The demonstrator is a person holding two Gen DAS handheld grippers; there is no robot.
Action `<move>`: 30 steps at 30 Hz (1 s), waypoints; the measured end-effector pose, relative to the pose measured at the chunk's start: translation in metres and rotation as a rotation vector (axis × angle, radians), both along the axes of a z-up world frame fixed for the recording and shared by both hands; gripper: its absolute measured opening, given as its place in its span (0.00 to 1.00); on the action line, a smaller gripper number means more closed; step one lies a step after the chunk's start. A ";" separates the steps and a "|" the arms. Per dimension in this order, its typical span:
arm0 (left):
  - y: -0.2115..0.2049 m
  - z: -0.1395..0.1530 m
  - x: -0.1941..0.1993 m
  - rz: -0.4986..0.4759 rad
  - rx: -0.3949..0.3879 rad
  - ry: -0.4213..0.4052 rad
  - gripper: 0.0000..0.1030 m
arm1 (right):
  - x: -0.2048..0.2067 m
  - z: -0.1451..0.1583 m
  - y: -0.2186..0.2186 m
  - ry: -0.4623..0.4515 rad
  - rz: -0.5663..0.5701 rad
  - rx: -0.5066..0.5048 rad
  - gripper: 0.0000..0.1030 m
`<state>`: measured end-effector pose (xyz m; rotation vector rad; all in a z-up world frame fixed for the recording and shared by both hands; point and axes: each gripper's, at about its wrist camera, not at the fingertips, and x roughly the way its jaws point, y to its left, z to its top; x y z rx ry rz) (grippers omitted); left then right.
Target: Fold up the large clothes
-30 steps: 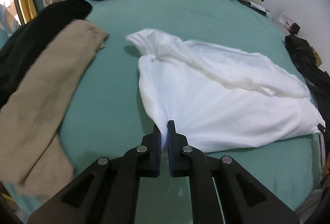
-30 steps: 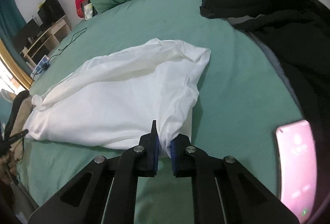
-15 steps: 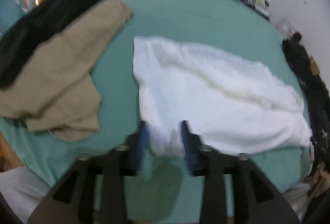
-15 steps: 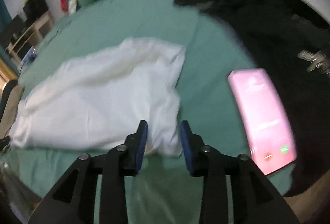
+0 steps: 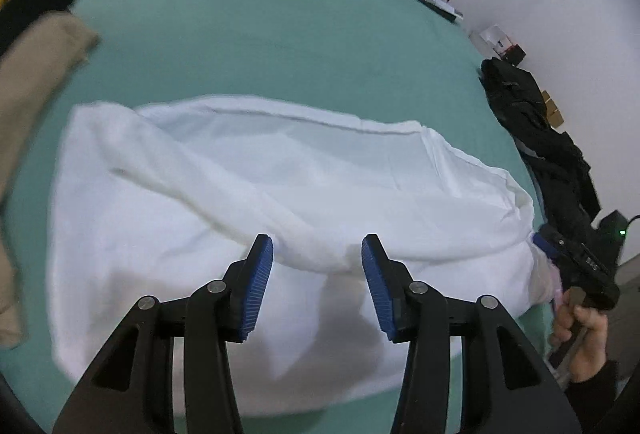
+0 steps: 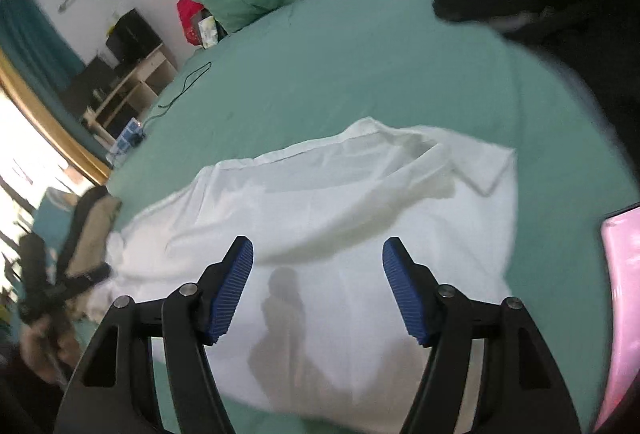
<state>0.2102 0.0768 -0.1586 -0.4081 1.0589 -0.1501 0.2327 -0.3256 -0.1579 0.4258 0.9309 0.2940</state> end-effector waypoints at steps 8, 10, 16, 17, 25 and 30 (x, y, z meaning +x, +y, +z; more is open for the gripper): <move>0.002 -0.007 0.026 0.028 0.021 -0.025 0.01 | 0.036 -0.020 0.006 0.057 0.010 0.093 0.02; 0.006 0.004 0.030 0.042 0.055 -0.072 0.01 | 0.046 -0.006 0.011 0.008 0.019 0.063 0.02; 0.020 0.029 0.069 0.082 0.101 -0.163 0.01 | 0.087 0.006 0.019 -0.017 0.013 0.007 0.02; 0.020 0.029 0.078 0.084 0.129 -0.170 0.01 | 0.092 0.004 0.019 -0.015 0.024 0.003 0.02; 0.036 0.020 0.119 0.135 0.239 -0.115 0.53 | 0.113 -0.012 0.018 0.024 -0.006 -0.156 0.75; 0.053 0.021 0.088 0.164 0.284 -0.115 0.54 | 0.093 0.001 0.026 0.000 -0.026 -0.280 0.75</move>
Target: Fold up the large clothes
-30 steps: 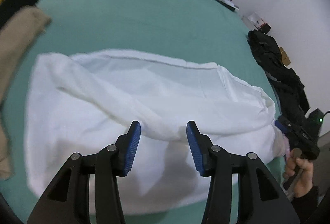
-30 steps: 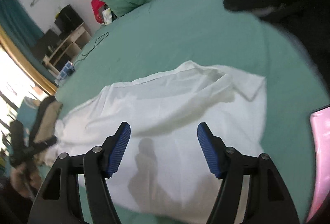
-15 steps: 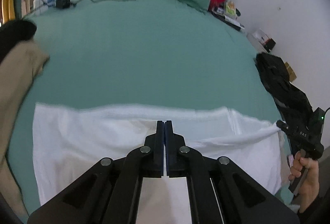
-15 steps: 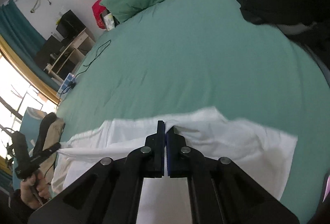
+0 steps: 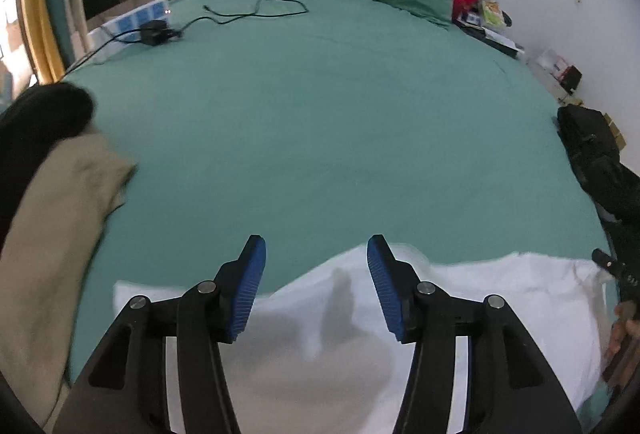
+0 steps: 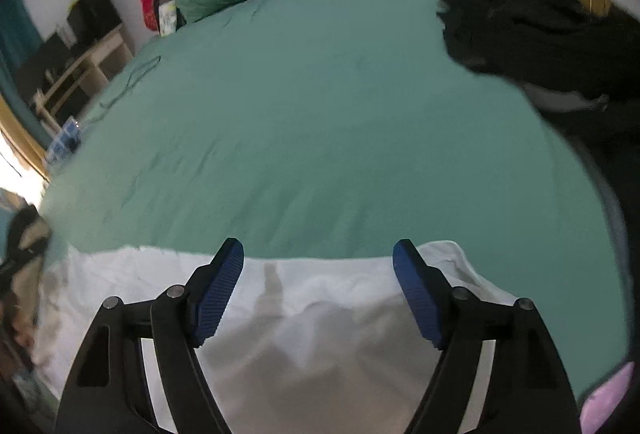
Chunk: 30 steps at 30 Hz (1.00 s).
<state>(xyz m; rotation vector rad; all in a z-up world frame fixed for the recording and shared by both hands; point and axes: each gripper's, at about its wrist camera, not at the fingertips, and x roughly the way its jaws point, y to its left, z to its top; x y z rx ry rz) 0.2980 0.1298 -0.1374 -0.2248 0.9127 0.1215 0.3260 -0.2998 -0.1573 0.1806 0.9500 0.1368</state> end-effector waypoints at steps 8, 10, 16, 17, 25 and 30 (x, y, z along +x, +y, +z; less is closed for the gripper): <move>0.010 -0.022 -0.051 -0.035 0.089 0.107 0.54 | -0.026 0.004 0.036 0.031 0.136 -0.084 0.75; 0.014 -0.024 -0.054 -0.026 0.090 0.121 0.54 | -0.030 -0.003 0.049 0.077 0.213 -0.105 0.78; 0.026 -0.039 -0.053 0.013 0.088 0.182 0.54 | -0.021 -0.028 0.066 0.125 0.284 -0.203 0.87; 0.028 -0.042 -0.052 0.018 0.083 0.186 0.54 | -0.016 -0.029 0.066 0.122 0.274 -0.212 0.88; 0.029 -0.041 -0.045 0.017 0.152 0.164 0.54 | 0.032 -0.023 0.047 0.048 0.109 -0.295 0.88; 0.017 -0.033 -0.024 -0.031 0.161 0.137 0.54 | 0.045 -0.007 0.037 -0.039 0.033 -0.327 0.88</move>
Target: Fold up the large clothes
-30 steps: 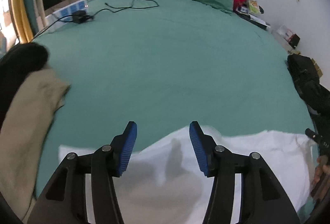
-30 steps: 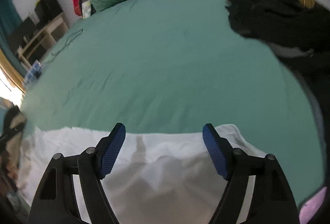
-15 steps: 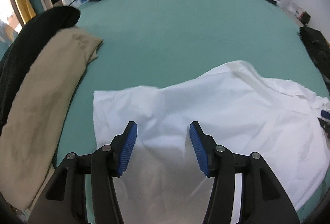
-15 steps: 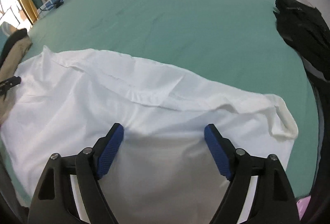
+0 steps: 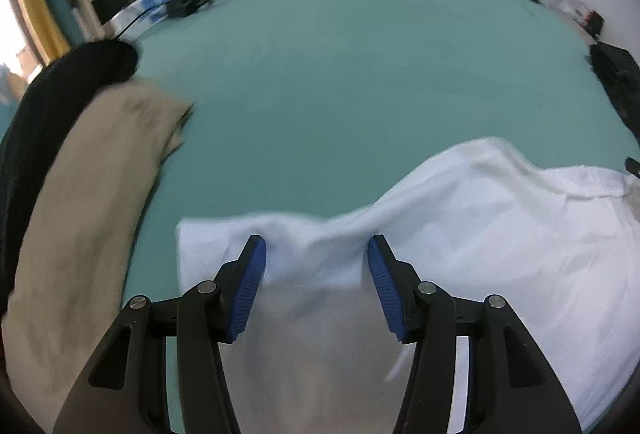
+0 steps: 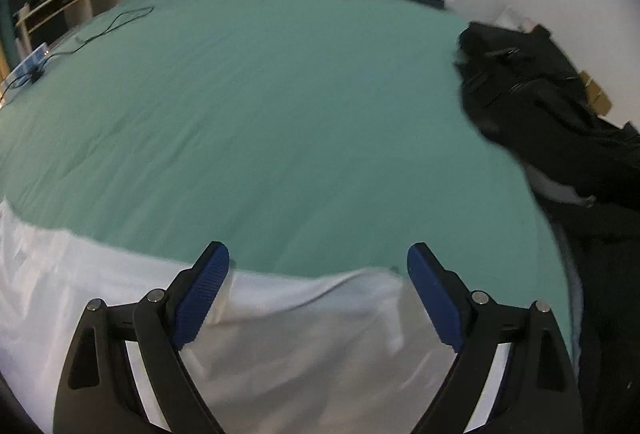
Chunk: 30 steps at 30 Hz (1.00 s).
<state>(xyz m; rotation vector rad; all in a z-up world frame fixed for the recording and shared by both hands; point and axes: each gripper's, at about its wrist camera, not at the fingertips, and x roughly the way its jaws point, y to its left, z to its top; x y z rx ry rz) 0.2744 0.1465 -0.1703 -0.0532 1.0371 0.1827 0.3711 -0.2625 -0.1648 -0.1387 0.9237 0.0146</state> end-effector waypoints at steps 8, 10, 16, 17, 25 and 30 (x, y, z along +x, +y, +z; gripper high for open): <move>-0.070 -0.007 0.043 -0.200 -0.083 0.005 0.54 | -0.019 -0.001 0.007 0.228 0.150 0.230 0.88; -0.090 -0.011 0.050 -0.226 -0.054 0.006 0.54 | -0.029 -0.018 0.019 0.315 0.230 0.250 0.89; -0.101 -0.017 0.087 -0.190 -0.007 -0.024 0.56 | -0.005 -0.026 0.038 0.230 0.244 0.095 0.94; -0.106 -0.016 0.088 -0.185 -0.001 -0.028 0.56 | -0.001 -0.027 0.039 0.217 0.238 0.088 0.94; -0.057 0.003 0.091 -0.032 0.035 -0.084 0.56 | 0.022 -0.014 0.011 0.045 0.018 0.065 0.94; -0.013 0.016 0.044 0.045 0.019 -0.097 0.56 | -0.007 0.016 -0.015 -0.015 -0.052 0.107 0.94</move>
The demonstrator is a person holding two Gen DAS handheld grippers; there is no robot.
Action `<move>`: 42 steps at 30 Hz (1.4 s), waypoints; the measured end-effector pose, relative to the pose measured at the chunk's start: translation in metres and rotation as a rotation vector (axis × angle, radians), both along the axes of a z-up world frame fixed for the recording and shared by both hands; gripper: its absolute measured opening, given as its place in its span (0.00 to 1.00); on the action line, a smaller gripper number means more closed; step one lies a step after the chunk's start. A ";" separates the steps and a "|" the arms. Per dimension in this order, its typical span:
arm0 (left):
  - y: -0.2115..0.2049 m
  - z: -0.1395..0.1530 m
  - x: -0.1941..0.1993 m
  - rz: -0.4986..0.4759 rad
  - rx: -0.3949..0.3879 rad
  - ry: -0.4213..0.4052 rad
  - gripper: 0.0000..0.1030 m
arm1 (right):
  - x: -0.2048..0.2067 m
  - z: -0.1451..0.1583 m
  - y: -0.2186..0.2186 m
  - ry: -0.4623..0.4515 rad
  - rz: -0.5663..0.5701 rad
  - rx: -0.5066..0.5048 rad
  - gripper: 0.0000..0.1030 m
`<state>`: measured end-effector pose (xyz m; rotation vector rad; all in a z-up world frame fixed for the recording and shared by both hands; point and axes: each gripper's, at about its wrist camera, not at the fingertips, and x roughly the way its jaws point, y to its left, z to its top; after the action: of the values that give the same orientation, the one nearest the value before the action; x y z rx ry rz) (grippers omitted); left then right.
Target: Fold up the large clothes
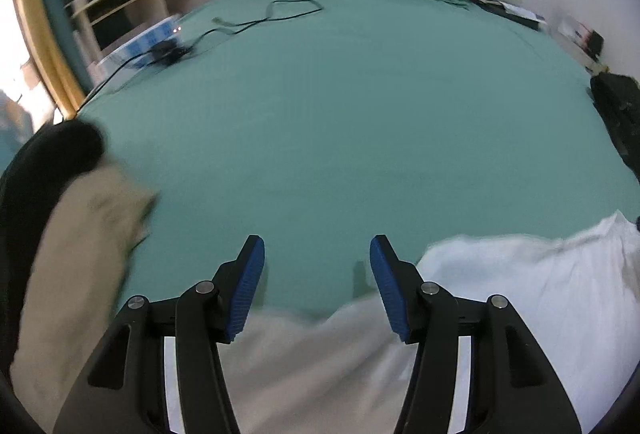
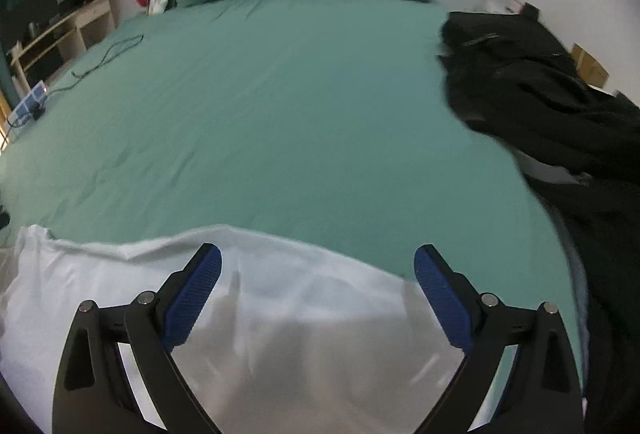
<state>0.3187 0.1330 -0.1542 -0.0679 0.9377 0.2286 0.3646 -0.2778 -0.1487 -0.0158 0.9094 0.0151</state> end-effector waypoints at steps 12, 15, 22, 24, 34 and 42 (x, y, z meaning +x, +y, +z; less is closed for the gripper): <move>0.049 -0.025 -0.110 0.087 -0.075 0.113 0.56 | -0.123 -0.006 -0.045 0.083 -0.103 0.101 0.94; 0.037 -0.018 -0.108 0.050 -0.109 0.084 0.56 | -0.151 -0.015 -0.041 0.096 -0.120 0.106 0.94; -0.061 -0.003 -0.040 -0.167 -0.123 0.035 0.56 | -0.168 -0.018 -0.024 0.067 -0.100 0.063 0.94; -0.097 -0.006 -0.016 -0.229 -0.125 0.044 0.56 | -0.166 -0.021 -0.026 0.074 -0.099 0.069 0.94; -0.168 -0.033 0.072 -0.271 -0.051 0.095 0.56 | -0.155 -0.027 -0.044 0.100 -0.114 0.117 0.94; -0.091 0.006 -0.004 -0.109 -0.031 -0.013 0.56 | -0.168 -0.024 -0.040 0.086 -0.101 0.076 0.94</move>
<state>0.3147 0.0425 -0.1483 -0.0468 0.9294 0.1124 0.1968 -0.3175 -0.1724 0.1025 0.9938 -0.0439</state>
